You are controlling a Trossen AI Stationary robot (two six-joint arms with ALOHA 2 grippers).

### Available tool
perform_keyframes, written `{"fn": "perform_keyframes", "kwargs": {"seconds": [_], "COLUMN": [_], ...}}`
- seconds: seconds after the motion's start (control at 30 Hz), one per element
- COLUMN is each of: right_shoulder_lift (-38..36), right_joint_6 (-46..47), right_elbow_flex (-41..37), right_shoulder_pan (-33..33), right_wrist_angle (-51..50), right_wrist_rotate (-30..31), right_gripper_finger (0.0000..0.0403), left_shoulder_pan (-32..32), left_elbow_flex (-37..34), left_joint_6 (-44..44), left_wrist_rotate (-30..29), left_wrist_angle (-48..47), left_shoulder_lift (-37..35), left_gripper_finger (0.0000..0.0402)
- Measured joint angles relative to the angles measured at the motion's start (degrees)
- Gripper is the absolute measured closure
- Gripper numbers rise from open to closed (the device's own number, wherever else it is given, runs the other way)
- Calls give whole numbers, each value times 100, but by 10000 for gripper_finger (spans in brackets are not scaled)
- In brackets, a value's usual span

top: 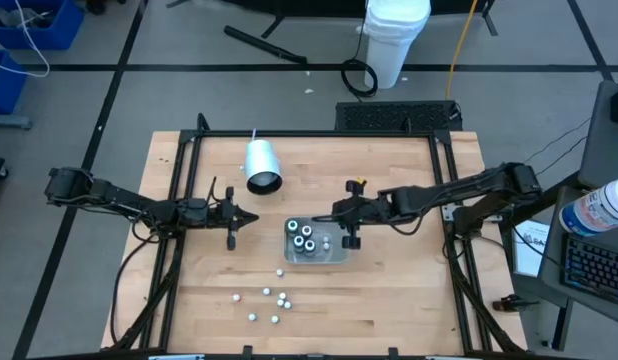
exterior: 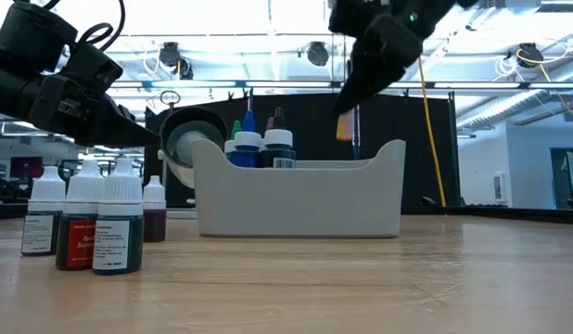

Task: Pick & Place food coloring
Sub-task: Put the orange food coloring bottle into the gray bin

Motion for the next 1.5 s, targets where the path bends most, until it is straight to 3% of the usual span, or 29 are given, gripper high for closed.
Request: {"fn": "perform_keyframes", "kwargs": {"seconds": [0.3, 0.63, 1.0, 1.5], "right_shoulder_lift": [37, 146, 912, 1142], "right_joint_6": [0, -701, -1222, -1333], "right_elbow_flex": [-538, -535, -537, -537], "right_shoulder_pan": [-157, -49, -49, -79], "right_wrist_angle": [1116, 1494, 1793, 1858], "right_wrist_rotate": [-606, -1064, -1014, -895], "right_gripper_finger": [359, 359, 359, 359], "left_shoulder_pan": [0, -1, -1, -1], "left_elbow_flex": [0, 0, 0, 0], "left_joint_6": [2, 28, 28, 93], "left_wrist_rotate": [0, 0, 0, -2], "left_wrist_angle": [-2, 13, -1, -10], "left_shoulder_lift": [0, -2, 1, 0], "left_gripper_finger": [382, 382, 382, 382]}}
